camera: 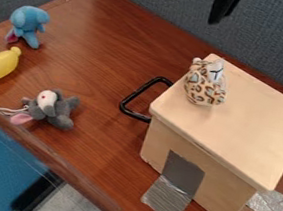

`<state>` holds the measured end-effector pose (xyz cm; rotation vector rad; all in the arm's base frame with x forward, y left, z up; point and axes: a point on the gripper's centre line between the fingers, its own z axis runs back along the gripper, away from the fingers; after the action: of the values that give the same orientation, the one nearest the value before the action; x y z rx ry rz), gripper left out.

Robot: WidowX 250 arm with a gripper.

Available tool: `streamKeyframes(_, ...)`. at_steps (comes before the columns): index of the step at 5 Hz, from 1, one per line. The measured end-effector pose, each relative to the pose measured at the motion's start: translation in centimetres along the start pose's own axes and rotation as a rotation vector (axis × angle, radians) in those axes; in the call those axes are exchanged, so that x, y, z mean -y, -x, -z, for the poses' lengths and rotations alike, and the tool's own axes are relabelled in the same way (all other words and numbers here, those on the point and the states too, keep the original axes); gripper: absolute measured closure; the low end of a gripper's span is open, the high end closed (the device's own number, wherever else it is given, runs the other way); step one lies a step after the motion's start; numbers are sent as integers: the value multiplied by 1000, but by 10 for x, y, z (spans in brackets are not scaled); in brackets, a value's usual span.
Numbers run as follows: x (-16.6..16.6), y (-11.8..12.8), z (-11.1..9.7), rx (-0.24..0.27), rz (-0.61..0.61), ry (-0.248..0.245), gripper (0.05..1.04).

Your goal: Move the bunny to the lower middle edge of the table

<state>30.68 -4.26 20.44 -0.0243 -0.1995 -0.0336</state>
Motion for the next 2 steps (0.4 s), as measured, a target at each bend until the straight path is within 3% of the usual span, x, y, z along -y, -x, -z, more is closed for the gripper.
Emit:
streamKeyframes(1,0,3,10,-32,3,-3,83)
streamKeyframes(2,-19,28,20,-34,-14,-15,83)
